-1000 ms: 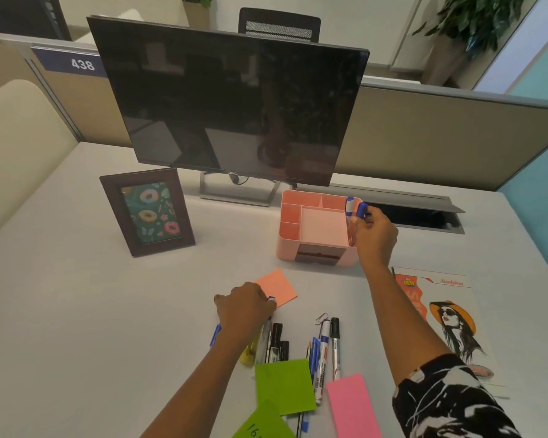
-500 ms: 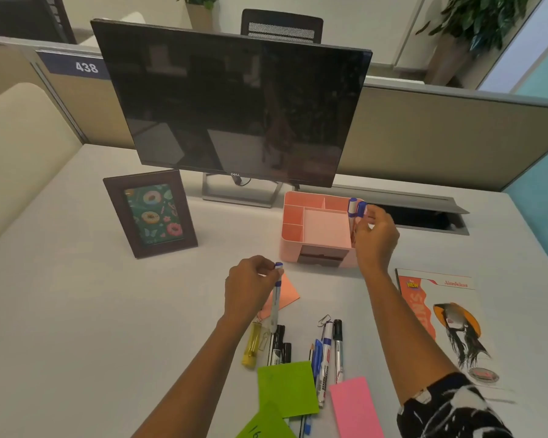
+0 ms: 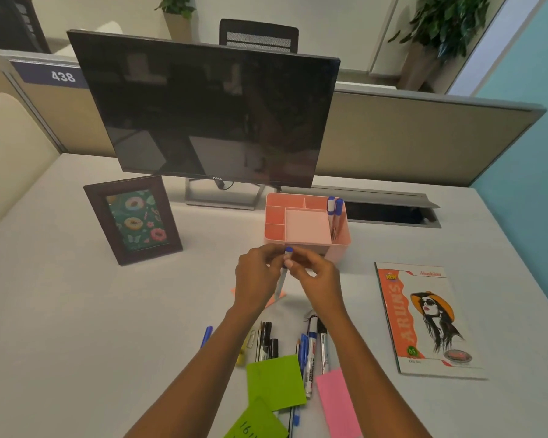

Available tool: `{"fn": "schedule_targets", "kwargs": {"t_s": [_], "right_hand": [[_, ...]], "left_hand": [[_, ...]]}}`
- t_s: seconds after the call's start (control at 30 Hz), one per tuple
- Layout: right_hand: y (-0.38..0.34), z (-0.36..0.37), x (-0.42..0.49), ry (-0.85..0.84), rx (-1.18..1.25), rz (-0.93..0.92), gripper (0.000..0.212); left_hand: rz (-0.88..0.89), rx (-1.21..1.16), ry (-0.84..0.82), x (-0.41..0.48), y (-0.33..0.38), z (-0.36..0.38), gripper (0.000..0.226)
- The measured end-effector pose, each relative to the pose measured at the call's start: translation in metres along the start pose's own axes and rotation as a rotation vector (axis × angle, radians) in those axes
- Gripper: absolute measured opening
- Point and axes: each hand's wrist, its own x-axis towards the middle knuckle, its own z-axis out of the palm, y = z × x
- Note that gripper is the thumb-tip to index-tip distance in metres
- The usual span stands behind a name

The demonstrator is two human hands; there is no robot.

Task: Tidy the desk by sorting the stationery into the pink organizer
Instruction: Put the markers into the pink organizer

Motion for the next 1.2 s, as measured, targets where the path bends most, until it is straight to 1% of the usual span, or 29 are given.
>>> {"fn": "schedule_targets", "kwargs": {"t_s": [0.2,0.3,0.4,0.47,0.53,0.63,0.7,0.73,0.83,1.0,1.07,1.2], "right_hand": [[-0.008,-0.024,0.010,0.041,-0.064,-0.026,0.022],[-0.014,-0.034,0.014,0.066,-0.067,-0.044,0.018],[-0.020,-0.043,0.021,0.175,-0.061,-0.049,0.022],[-0.027,-0.054,0.031,0.279,-0.053,-0.061,0.027],[-0.035,-0.066,0.043,0.381,-0.023,-0.083,0.028],[-0.043,-0.080,0.061,0.556,-0.012,-0.118,0.027],[-0.041,-0.082,0.070,0.641,-0.020,-0.118,0.028],[-0.038,-0.081,0.073,0.656,-0.036,-0.106,0.027],[-0.025,-0.075,0.078,0.609,-0.124,-0.035,0.027],[-0.005,-0.064,0.085,0.509,-0.325,0.069,0.027],[0.002,-0.062,0.089,0.475,-0.389,0.096,0.028],[0.005,-0.061,0.095,0.453,-0.431,0.126,0.028]], "left_hand": [[0.035,-0.046,-0.100,-0.001,0.009,0.013,0.025],[0.050,-0.065,-0.105,-0.001,0.015,0.021,0.028],[0.051,-0.039,-0.104,-0.005,0.017,0.028,0.027],[0.002,0.048,-0.160,-0.010,0.009,0.033,0.023],[-0.062,0.230,-0.272,-0.017,-0.003,0.040,0.025],[-0.053,0.552,-0.420,-0.031,-0.017,0.051,0.029],[-0.040,0.676,-0.481,-0.040,-0.021,0.059,0.026],[-0.042,0.729,-0.507,-0.044,-0.023,0.063,0.027],[-0.064,0.855,-0.571,-0.052,-0.025,0.071,0.033],[-0.070,0.913,-0.591,-0.056,-0.018,0.077,0.037],[-0.094,0.916,-0.593,-0.054,-0.016,0.077,0.033],[-0.133,0.877,-0.573,-0.051,-0.015,0.075,0.016]]}}
